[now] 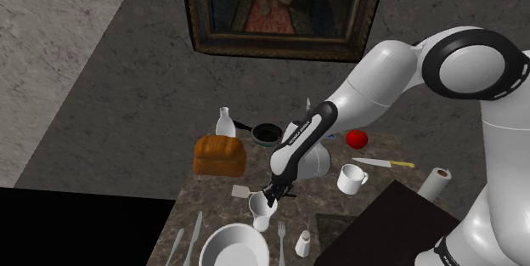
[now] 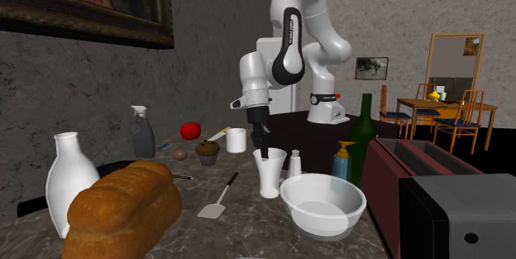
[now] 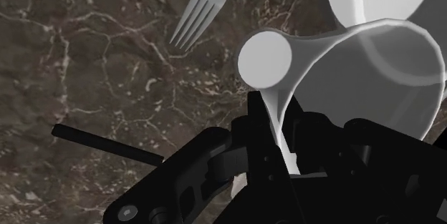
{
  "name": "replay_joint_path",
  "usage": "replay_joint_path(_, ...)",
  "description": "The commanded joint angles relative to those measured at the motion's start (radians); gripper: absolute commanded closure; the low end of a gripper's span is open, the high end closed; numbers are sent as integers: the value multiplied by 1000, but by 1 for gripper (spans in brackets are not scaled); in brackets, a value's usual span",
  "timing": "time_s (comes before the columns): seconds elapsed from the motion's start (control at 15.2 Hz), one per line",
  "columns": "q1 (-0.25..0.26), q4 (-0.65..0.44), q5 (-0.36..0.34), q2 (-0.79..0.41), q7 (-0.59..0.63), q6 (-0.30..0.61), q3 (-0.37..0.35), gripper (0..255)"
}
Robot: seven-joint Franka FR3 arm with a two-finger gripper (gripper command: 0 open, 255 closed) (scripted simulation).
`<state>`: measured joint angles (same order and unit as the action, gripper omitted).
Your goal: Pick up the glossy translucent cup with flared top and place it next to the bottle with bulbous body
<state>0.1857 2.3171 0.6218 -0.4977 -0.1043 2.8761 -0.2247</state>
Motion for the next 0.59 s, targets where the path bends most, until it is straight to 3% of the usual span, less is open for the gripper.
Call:
replay_joint_path(0.0, 5, 9, -8, 29, 13, -20, 8, 255)
replay_joint_path(0.53, 29, 41, -52, 146, 75, -105, 41, 255)
